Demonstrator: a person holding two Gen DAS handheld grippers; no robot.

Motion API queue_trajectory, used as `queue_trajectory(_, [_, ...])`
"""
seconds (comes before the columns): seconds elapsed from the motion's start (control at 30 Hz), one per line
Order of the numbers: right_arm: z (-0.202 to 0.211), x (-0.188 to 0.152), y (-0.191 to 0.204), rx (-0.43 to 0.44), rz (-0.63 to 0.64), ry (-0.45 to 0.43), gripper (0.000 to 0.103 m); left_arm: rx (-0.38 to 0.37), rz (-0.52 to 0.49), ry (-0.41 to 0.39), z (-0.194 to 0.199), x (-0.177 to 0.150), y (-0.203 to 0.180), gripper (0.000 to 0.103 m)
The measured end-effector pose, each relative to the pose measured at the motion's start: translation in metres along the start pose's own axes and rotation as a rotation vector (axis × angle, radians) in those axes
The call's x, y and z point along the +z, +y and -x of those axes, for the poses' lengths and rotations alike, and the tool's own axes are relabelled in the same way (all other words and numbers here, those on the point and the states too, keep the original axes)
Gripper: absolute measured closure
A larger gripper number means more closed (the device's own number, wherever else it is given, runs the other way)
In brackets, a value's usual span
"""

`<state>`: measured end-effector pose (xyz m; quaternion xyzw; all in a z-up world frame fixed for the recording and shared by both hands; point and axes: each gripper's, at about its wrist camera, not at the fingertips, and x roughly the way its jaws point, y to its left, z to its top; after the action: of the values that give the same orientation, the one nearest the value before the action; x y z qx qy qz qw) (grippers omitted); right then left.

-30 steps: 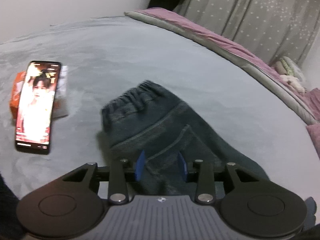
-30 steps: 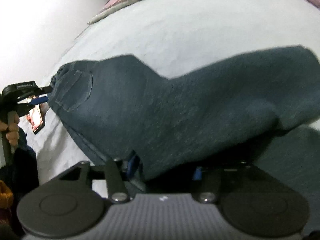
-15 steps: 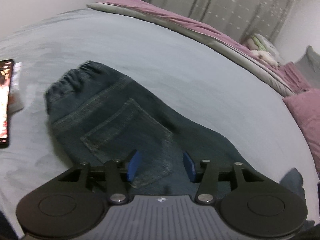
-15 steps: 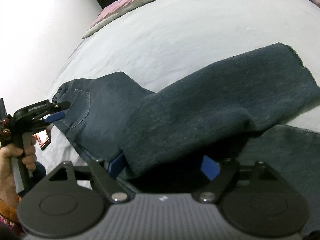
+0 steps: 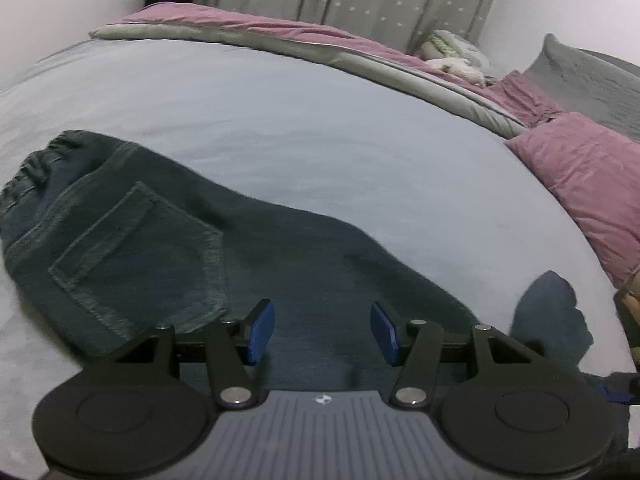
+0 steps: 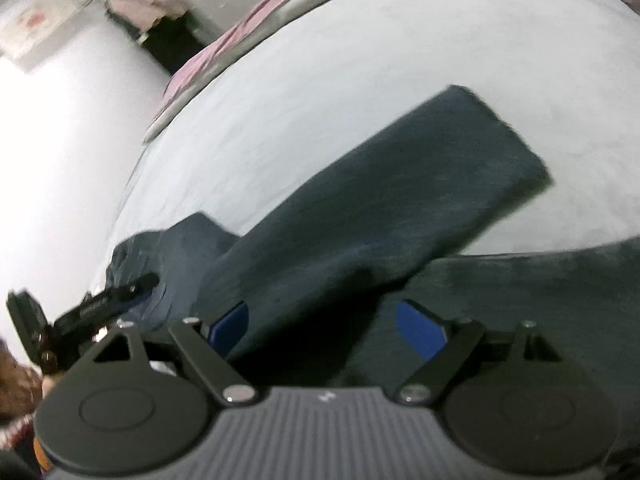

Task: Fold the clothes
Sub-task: 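Grasp the jeans leg hem with the right gripper and lift it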

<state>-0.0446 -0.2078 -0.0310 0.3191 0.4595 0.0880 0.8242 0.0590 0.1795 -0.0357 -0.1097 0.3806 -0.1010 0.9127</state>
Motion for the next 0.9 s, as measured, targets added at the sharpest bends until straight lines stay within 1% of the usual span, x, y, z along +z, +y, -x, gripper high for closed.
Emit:
queue_trajectory(0.2, [0.003, 0.009, -0.022, 0.015, -0.074, -0.043, 0.018, -0.053, -0.023, -0.003, -0.007, 0.000, -0.022, 0.050])
queue_trajectory(0.4, [0.004, 0.022, -0.042, 0.003, -0.153, -0.101, 0.030, -0.109, -0.049, -0.002, -0.013, -0.001, -0.045, 0.050])
queue_trajectory(0.57, [-0.007, 0.033, -0.052, -0.022, -0.194, -0.126, 0.036, -0.166, -0.095, 0.003, -0.016, -0.004, -0.063, 0.050])
queue_trajectory(0.73, [-0.022, 0.042, -0.064, -0.065, -0.222, -0.144, 0.038, -0.194, -0.145, 0.008, -0.019, -0.008, -0.079, 0.051])
queue_trajectory(0.9, [-0.036, 0.047, -0.075, -0.109, -0.234, -0.149, 0.041, -0.216, -0.174, 0.023, -0.023, -0.010, -0.086, 0.051])
